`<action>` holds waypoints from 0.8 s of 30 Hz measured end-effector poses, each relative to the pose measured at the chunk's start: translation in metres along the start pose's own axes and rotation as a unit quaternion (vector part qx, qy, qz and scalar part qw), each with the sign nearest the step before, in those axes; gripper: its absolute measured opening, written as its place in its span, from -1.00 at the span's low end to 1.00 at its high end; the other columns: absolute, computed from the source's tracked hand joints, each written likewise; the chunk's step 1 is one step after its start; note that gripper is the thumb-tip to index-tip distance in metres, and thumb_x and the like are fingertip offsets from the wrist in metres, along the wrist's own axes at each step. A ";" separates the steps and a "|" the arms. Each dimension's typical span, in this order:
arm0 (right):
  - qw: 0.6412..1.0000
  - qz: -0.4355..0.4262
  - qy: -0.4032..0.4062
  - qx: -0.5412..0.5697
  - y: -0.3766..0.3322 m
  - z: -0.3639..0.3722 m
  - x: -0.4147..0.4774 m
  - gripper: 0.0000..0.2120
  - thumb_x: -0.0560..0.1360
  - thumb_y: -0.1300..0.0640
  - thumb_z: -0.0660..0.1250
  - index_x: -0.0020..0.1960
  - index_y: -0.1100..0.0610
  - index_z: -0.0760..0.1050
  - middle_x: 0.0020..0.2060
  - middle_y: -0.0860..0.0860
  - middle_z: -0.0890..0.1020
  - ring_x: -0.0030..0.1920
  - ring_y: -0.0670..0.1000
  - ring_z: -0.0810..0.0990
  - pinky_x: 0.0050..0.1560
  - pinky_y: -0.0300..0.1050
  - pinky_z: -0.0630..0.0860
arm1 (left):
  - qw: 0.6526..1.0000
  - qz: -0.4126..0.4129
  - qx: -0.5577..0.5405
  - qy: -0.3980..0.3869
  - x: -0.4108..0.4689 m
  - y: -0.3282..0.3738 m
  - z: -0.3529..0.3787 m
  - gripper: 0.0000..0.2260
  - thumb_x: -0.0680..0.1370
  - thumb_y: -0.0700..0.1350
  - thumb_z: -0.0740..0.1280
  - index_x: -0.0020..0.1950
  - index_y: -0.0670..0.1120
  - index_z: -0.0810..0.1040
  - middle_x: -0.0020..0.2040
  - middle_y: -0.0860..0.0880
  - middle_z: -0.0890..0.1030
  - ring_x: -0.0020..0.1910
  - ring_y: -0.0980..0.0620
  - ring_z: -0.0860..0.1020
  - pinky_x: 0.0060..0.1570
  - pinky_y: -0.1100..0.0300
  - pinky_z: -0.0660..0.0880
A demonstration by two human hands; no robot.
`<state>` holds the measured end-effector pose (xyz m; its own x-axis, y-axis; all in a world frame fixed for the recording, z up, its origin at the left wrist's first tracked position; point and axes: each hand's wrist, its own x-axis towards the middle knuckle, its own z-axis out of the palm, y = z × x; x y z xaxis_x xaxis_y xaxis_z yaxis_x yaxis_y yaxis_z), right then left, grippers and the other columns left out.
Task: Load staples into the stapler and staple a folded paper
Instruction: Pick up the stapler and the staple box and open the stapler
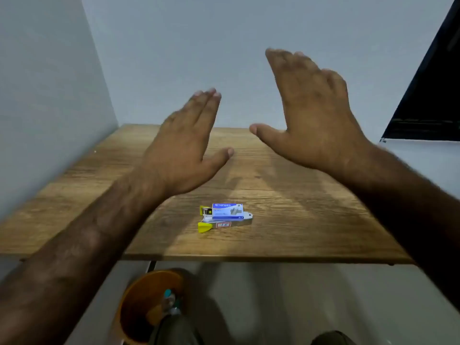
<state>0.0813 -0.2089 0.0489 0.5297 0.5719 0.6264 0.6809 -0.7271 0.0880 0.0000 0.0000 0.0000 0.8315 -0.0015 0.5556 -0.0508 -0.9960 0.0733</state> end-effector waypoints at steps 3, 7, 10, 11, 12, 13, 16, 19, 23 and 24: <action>0.997 -0.031 -0.061 0.044 -0.006 0.014 -0.018 -0.07 0.48 -0.27 0.31 0.65 0.01 -0.09 0.64 -0.02 0.12 0.63 0.04 0.06 0.55 0.20 0.06 | 0.998 -0.007 -0.046 -0.049 -0.022 -0.005 0.009 -0.31 0.65 0.23 0.08 0.67 -0.02 -0.09 0.68 0.05 -0.05 0.64 0.15 -0.11 0.56 0.16 -0.09; 0.960 -0.044 -0.195 0.197 -0.013 0.035 -0.045 -0.24 0.50 -0.25 0.36 0.60 -0.13 0.13 0.57 -0.14 0.29 0.55 -0.10 0.20 0.54 0.04 0.16 | 0.967 -0.037 -0.178 -0.177 -0.052 -0.012 0.013 -0.23 0.56 0.40 0.12 0.66 0.15 -0.07 0.66 0.17 -0.01 0.59 0.27 -0.04 0.54 0.20 -0.03; 0.912 -0.063 -0.261 0.310 -0.017 0.050 -0.064 -0.43 0.48 -0.15 0.46 0.44 -0.10 0.43 0.39 -0.19 0.52 0.37 -0.23 0.42 0.39 -0.27 0.32 | 0.948 -0.040 -0.205 -0.238 -0.072 -0.014 0.014 -0.10 0.40 0.50 0.26 0.64 0.21 0.02 0.62 0.26 0.14 0.55 0.27 0.16 0.49 0.22 0.17; 0.904 -0.063 -0.266 0.330 -0.018 0.055 -0.069 -0.47 0.46 -0.12 0.49 0.39 -0.09 0.48 0.32 -0.21 0.56 0.31 -0.24 0.48 0.33 -0.29 0.37 | 0.951 -0.037 -0.199 -0.234 -0.077 -0.015 0.016 -0.10 0.38 0.48 0.30 0.63 0.20 0.09 0.59 0.27 0.22 0.50 0.29 0.25 0.41 0.29 0.24; 0.897 -0.060 -0.267 0.347 -0.019 0.061 -0.073 -0.50 0.45 -0.11 0.51 0.35 -0.09 0.52 0.26 -0.23 0.59 0.25 -0.23 0.52 0.27 -0.27 0.42 | 0.954 -0.034 -0.194 -0.228 -0.081 -0.015 0.018 -0.12 0.36 0.46 0.32 0.61 0.18 0.17 0.54 0.28 0.31 0.42 0.31 0.33 0.30 0.37 0.29; 0.892 -0.056 -0.267 0.359 -0.020 0.065 -0.076 -0.53 0.44 -0.10 0.52 0.32 -0.11 0.53 0.20 -0.25 0.61 0.20 -0.23 0.55 0.20 -0.27 0.46 | 0.957 -0.031 -0.190 -0.217 -0.084 -0.015 0.018 -0.16 0.35 0.45 0.33 0.57 0.17 0.26 0.47 0.27 0.41 0.34 0.32 0.40 0.19 0.43 0.31; 0.886 -0.036 -0.249 0.389 -0.023 0.074 -0.082 -0.58 0.42 -0.08 0.54 0.26 -0.14 0.56 0.10 -0.28 0.65 0.12 -0.25 0.58 0.07 -0.31 0.50 | 0.963 -0.007 -0.190 -0.190 -0.085 -0.013 0.020 -0.36 0.38 0.38 0.36 0.39 0.11 0.51 0.23 0.21 0.58 0.15 0.26 0.51 0.06 0.43 0.40; 0.891 -0.021 -0.214 0.399 -0.025 0.079 -0.083 -0.65 0.43 -0.05 0.54 0.19 -0.10 0.61 0.04 -0.26 0.68 0.06 -0.24 0.62 0.03 -0.27 0.53 | 0.968 -0.002 -0.189 -0.164 -0.084 -0.011 0.024 -0.54 0.45 0.26 0.42 0.27 0.06 0.61 0.09 0.13 0.61 0.08 0.17 0.52 0.06 0.19 0.48; 0.901 -0.014 -0.190 0.390 -0.028 0.081 -0.084 -0.73 0.44 0.01 0.54 0.13 -0.05 0.65 -0.01 -0.21 0.71 -0.01 -0.21 0.64 -0.03 -0.23 0.55 | 0.972 -0.013 -0.189 -0.139 -0.084 -0.010 0.031 -0.61 0.48 0.19 0.46 0.23 0.04 0.64 0.02 0.10 0.59 0.03 0.13 0.51 0.04 0.06 0.50; 0.900 -0.011 -0.187 0.394 -0.028 0.082 -0.084 -0.73 0.44 0.02 0.54 0.13 -0.04 0.65 -0.01 -0.20 0.72 -0.02 -0.21 0.64 -0.05 -0.26 0.55 | 0.972 -0.014 -0.188 -0.141 -0.084 -0.009 0.031 -0.59 0.47 0.21 0.43 0.24 0.04 0.64 0.02 0.10 0.58 0.03 0.12 0.50 0.03 0.05 0.50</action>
<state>0.0593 -0.2059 -0.0696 0.5452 0.7778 0.3127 0.7619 -0.3042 -0.5718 -0.0524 0.0066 -0.0735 0.9511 -0.0522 0.3046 -0.1812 -0.8926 0.4128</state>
